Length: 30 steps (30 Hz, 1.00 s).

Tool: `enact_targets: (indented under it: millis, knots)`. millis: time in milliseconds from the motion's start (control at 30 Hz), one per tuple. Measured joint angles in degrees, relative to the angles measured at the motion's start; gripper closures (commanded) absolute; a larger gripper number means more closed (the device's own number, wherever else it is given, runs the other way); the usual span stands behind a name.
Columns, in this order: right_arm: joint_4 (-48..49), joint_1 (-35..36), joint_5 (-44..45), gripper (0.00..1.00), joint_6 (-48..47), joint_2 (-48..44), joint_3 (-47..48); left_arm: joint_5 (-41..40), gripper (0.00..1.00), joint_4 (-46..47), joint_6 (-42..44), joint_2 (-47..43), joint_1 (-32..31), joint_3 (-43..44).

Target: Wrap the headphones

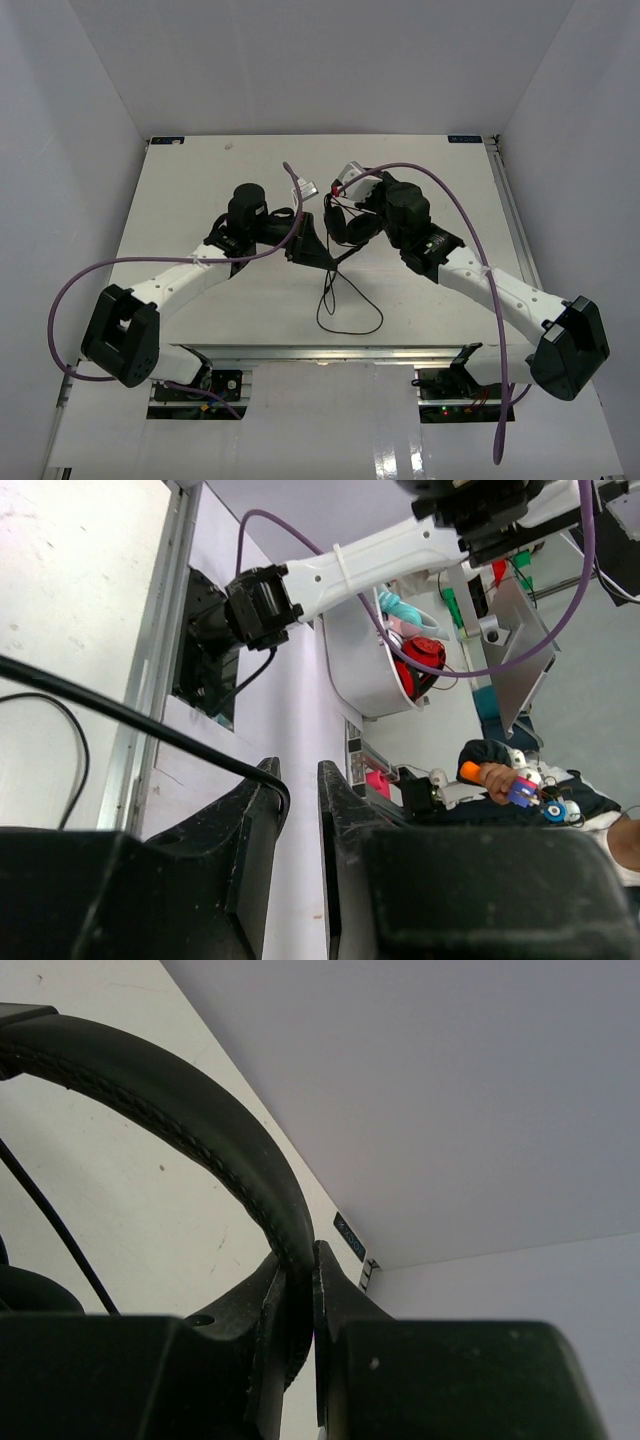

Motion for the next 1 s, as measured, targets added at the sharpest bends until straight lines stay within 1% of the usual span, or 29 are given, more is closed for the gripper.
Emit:
enact_targets:
  millis: [233, 367, 500, 633, 767, 900, 1000]
  knots:
    - [-2.2, -0.2, 1.6, 0.92, 5.3, 2.9, 4.2, -1.8, 0.68, 10.5, -4.9, -0.9, -3.7, -5.4]
    - [-2.9, -0.7, 3.0, 0.92, 8.8, 4.4, 5.7, -3.7, 0.69, 14.2, -6.1, -2.4, -5.7, -8.2]
    - [-4.8, -1.2, 4.2, 0.92, 14.2, 5.4, 6.9, -8.1, 0.68, 17.9, -6.3, -5.3, -7.3, -11.5]
    - [-8.0, -1.9, 4.5, 0.92, 21.5, 6.7, 9.0, -16.6, 0.68, 18.7, -2.7, -9.3, -9.5, -14.7]
    - [-13.6, -3.5, 1.7, 0.92, 29.7, 7.5, 11.9, -26.4, 0.67, 19.7, 3.0, -10.1, -14.1, -15.5]
    - [-18.4, -5.5, -3.1, 0.92, 37.4, 7.5, 14.6, -33.6, 0.66, 21.4, 7.5, -6.0, -17.7, -15.4]
    - [-21.4, -7.8, -7.5, 0.92, 42.5, 7.5, 16.1, -38.9, 0.66, 21.5, 12.1, 0.0, -19.9, -13.9]
